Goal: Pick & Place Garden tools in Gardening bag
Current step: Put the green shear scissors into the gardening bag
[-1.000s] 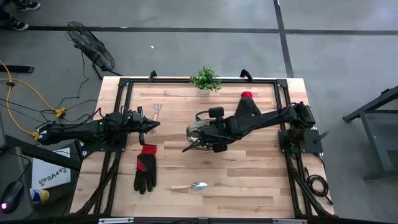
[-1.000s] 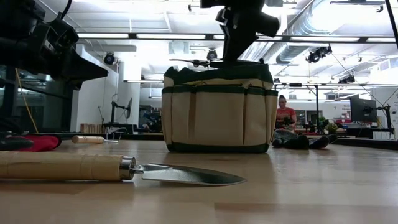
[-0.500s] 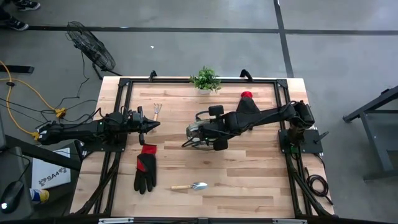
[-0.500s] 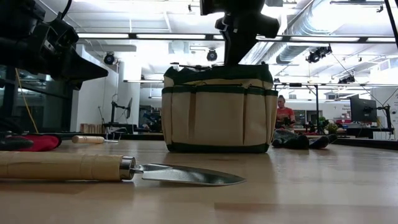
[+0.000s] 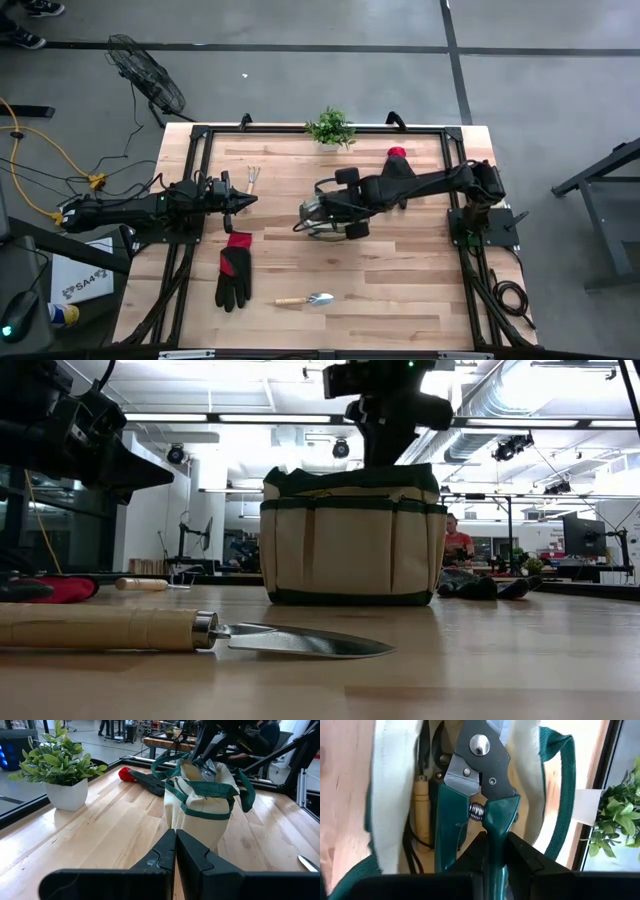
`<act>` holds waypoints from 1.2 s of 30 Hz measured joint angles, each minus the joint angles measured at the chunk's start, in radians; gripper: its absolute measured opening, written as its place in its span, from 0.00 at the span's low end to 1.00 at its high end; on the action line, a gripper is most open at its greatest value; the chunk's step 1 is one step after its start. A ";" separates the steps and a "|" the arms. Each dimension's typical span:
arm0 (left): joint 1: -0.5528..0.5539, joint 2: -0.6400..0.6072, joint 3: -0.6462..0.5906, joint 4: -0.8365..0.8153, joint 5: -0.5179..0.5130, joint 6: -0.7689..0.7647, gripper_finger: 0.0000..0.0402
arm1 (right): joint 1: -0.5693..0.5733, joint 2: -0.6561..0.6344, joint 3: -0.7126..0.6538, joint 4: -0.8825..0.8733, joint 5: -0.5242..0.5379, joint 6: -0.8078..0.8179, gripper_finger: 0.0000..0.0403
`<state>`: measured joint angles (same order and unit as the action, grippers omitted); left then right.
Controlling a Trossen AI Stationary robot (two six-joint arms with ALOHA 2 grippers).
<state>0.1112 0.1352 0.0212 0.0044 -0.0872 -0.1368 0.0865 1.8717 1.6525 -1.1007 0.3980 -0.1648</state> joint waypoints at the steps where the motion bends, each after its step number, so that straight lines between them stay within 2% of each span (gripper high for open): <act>1: 0.000 0.000 0.000 0.000 0.000 0.000 0.03 | -0.003 0.000 -0.005 0.006 -0.005 -0.001 0.08; 18: 0.000 0.000 0.000 0.000 0.000 0.000 0.03 | -0.015 0.000 -0.117 0.133 -0.036 0.010 0.08; 28: 0.000 0.000 0.000 0.000 0.000 0.000 0.03 | -0.044 0.000 -0.122 0.171 -0.076 0.003 0.08; 36: 0.000 0.000 0.000 0.000 0.000 0.000 0.03 | -0.044 0.000 -0.202 0.233 -0.091 0.008 0.08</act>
<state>0.1109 0.1352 0.0212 0.0044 -0.0875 -0.1364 0.0429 1.8721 1.4509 -0.8674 0.3072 -0.1563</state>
